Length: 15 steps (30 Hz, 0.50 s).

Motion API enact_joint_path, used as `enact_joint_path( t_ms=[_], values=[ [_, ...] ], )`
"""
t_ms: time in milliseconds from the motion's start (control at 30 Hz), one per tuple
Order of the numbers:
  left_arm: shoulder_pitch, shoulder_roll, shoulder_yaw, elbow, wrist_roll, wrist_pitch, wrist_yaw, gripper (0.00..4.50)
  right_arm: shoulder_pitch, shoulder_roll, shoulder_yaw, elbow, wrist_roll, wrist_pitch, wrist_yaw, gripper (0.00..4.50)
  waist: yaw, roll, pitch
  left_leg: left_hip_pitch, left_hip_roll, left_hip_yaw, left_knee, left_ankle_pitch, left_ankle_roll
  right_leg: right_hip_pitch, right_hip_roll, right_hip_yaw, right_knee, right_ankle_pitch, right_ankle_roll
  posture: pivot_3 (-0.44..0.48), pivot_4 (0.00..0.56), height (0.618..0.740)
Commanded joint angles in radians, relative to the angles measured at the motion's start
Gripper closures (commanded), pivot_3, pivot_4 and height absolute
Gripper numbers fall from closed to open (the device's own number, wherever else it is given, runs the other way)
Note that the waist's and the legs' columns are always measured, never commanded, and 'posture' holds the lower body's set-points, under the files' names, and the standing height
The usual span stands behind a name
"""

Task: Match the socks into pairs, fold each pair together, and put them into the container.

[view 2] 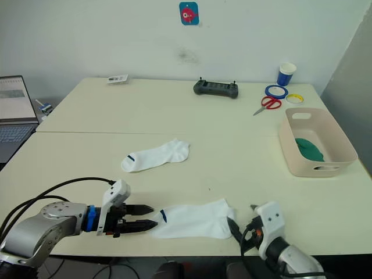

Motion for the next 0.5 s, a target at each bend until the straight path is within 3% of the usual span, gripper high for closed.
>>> enact_joint_path(
  t_ms=[33, 67, 300, 500],
  values=[
    [-0.003, -0.012, 0.111, 0.039, -0.033, 0.045, 0.066, 0.29, -0.157, -0.046, -0.036, -0.076, 0.09, 0.056, 0.045, 0.0, -0.002, 0.0, 0.0, 0.0, 0.0, 0.0, 0.0, 0.0, 0.0, 0.0, 0.0, 0.0, 0.0, 0.0, 0.0, 0.0, 0.15, 0.74],
    [-0.003, -0.017, 0.128, 0.044, -0.04, 0.052, 0.078, 0.02, -0.224, -0.063, -0.035, -0.073, 0.108, 0.081, 0.055, 0.0, -0.002, 0.0, 0.0, 0.0, 0.0, 0.0, 0.0, 0.0, 0.0, 0.0, 0.001, 0.0, 0.0, 0.0, 0.0, 0.0, 0.15, 0.74],
    [0.004, -0.094, 0.237, 0.04, -0.097, 0.131, 0.203, 0.02, -0.66, -0.134, 0.016, 0.038, 0.187, 0.236, 0.102, 0.0, 0.0, -0.001, 0.001, -0.005, -0.003, 0.0, 0.0, 0.0, 0.0, -0.002, 0.004, -0.003, -0.001, 0.004, 0.007, 0.0, 0.15, 0.74],
    [0.009, -0.133, 0.273, 0.026, -0.092, 0.103, 0.278, 0.02, -0.835, -0.127, 0.081, 0.126, 0.192, 0.266, 0.132, 0.0, 0.005, -0.001, 0.001, -0.008, -0.002, -0.003, -0.001, 0.0, 0.0, -0.006, 0.004, -0.003, -0.001, 0.003, 0.006, 0.0, 0.15, 0.74]
  ],
)
